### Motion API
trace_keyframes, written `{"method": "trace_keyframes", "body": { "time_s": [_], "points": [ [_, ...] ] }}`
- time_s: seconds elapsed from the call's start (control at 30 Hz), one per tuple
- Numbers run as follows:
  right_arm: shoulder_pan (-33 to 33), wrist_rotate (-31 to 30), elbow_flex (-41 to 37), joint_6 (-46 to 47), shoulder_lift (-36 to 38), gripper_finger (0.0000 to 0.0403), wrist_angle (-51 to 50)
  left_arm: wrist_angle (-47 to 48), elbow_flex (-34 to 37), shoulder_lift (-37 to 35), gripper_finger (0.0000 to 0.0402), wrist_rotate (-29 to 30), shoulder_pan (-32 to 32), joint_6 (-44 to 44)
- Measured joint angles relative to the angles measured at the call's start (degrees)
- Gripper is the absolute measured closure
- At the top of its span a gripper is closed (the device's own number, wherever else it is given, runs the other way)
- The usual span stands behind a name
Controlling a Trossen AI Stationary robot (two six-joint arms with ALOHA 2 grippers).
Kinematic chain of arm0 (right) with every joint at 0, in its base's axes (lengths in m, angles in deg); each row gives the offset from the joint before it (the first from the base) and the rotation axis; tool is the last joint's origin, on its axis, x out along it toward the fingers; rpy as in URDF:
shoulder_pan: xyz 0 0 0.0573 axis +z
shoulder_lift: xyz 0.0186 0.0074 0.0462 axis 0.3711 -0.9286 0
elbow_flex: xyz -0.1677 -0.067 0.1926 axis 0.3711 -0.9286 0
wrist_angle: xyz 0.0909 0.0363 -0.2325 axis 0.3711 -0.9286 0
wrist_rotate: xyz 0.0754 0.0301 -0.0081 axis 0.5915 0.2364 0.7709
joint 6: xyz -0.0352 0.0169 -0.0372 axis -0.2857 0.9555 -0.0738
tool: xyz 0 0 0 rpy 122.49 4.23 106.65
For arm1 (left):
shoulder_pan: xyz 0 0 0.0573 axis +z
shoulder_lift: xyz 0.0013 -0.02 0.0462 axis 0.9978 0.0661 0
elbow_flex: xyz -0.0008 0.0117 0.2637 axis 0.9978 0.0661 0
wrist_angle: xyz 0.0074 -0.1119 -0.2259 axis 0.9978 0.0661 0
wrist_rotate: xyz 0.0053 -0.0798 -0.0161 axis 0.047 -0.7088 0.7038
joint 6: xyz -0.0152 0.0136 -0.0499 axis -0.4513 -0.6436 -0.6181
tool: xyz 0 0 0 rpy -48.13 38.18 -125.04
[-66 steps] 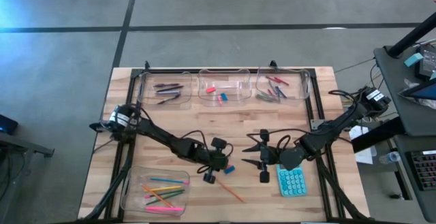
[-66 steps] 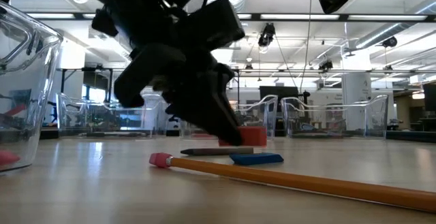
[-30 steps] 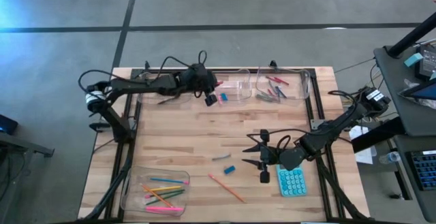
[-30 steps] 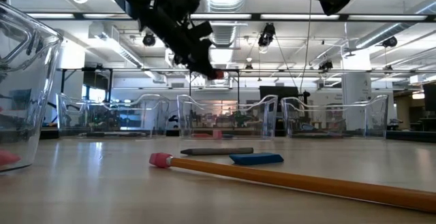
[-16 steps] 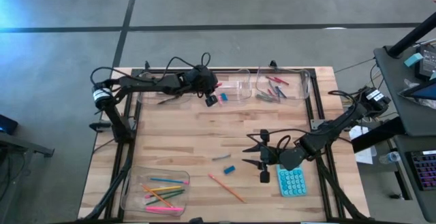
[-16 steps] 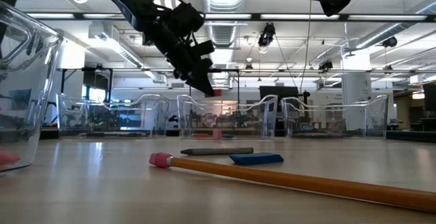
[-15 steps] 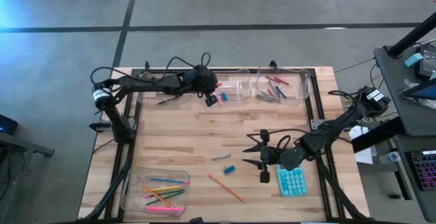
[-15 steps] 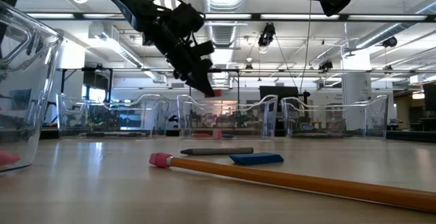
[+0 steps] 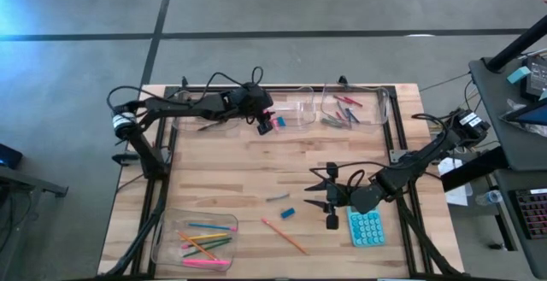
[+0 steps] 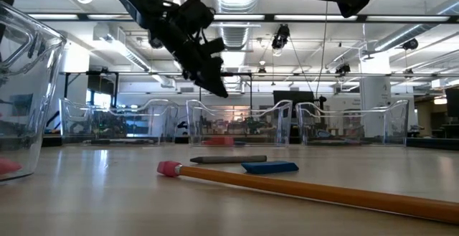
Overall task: Sort crayons/erasers/pens/pencils in bins
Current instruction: Put the gray crayon into the top right transparent bin
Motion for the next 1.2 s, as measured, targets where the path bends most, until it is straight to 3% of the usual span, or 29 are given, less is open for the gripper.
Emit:
{"method": "trace_keyframes", "body": {
  "time_s": [0.23, 0.43, 0.73, 1.03, 1.2],
  "points": [
    [0.00, 0.00, -0.24, -0.06, 0.00, 0.0268, -0.04, 2.97, 0.35, -6.93, 0.0238, -2.38, -6.69, 0.61],
    [0.00, 0.02, -0.26, -0.02, 0.00, 0.0268, -0.01, 4.68, 2.25, -9.75, 0.0238, -2.75, -19.00, -0.01],
    [0.00, 0.02, -0.26, 0.41, 0.00, 0.0268, 0.01, -1.84, 6.89, -5.16, 0.0237, 8.70, -36.08, -3.04],
    [0.00, 0.02, -0.28, 0.64, 0.00, 0.0268, 0.18, -6.86, 8.83, 3.57, 0.0237, 8.85, -37.87, -11.65],
    [0.00, 0.02, -0.33, 0.61, 0.00, 0.0268, 0.00, -6.47, 8.52, 7.15, 0.0237, 4.51, -37.90, -15.15]
  ]
}}
